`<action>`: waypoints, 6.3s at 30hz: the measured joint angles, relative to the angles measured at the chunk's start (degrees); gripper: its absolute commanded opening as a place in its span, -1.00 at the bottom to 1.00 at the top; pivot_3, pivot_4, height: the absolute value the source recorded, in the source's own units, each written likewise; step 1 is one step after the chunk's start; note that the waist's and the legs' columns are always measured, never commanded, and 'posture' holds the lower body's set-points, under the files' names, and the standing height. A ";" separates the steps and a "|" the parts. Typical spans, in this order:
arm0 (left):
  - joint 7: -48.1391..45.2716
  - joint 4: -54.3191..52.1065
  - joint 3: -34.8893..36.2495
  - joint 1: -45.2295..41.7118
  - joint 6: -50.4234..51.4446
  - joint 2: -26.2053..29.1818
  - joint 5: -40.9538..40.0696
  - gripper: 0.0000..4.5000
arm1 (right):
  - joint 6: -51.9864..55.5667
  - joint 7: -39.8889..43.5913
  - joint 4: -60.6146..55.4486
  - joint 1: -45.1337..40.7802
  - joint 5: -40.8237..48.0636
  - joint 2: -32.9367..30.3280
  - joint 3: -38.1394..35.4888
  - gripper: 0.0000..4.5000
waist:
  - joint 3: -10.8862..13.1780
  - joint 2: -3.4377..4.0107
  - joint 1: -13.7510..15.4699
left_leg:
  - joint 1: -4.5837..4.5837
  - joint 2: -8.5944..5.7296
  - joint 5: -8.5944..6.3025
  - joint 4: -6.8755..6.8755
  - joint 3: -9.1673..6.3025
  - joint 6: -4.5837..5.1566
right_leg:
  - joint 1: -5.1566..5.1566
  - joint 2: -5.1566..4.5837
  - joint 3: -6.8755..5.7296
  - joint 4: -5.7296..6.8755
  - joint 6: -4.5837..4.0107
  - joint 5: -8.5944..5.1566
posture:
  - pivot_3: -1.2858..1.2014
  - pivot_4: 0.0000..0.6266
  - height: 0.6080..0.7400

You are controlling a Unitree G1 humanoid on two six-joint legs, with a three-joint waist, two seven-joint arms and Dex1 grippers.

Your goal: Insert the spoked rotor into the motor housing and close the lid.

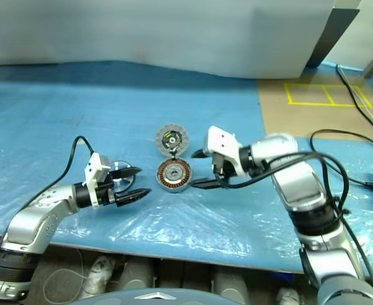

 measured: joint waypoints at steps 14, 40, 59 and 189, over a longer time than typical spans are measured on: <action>-2.17 0.47 -0.40 -3.94 2.11 2.25 -0.13 1.00 | -10.13 -19.31 6.27 14.08 0.76 4.38 -2.49 0.73 | 0.00 0.01 -0.37 | 0.08 -0.12 0.01 -0.16 0.01 -0.01 | 0.00 -0.01 0.08 -0.09 0.03 -0.01 | 0.03 -0.52 1.00; -1.83 -0.27 -0.76 -2.67 2.73 2.30 0.01 1.00 | -20.71 -24.66 15.86 14.07 -0.30 3.65 2.68 -0.70 | -0.02 -0.01 -0.08 | 0.21 -0.16 0.00 -0.18 -0.01 -0.01 | 0.21 -0.04 0.05 -0.19 0.06 -0.02 | 0.03 -0.52 1.00; -5.17 -0.20 -0.70 -1.63 -0.07 3.34 -0.01 1.00 | -6.49 -20.51 3.62 7.71 14.06 3.63 0.30 -0.70 | 0.00 0.02 -0.14 | 0.15 -0.15 0.00 -0.23 -0.01 -0.01 | 0.11 -0.02 0.04 -0.19 0.08 -0.03 | 0.03 -0.52 1.00; -2.36 -0.47 -3.22 -0.76 -6.18 0.08 3.26 1.00 | -40.00 0.71 47.19 -24.91 -11.13 10.60 22.61 -0.99 | 0.00 0.01 -0.32 | -0.06 -0.12 0.01 -0.01 -0.01 0.00 | -0.05 -0.03 0.03 0.06 0.05 -0.03 | 0.03 -0.52 1.00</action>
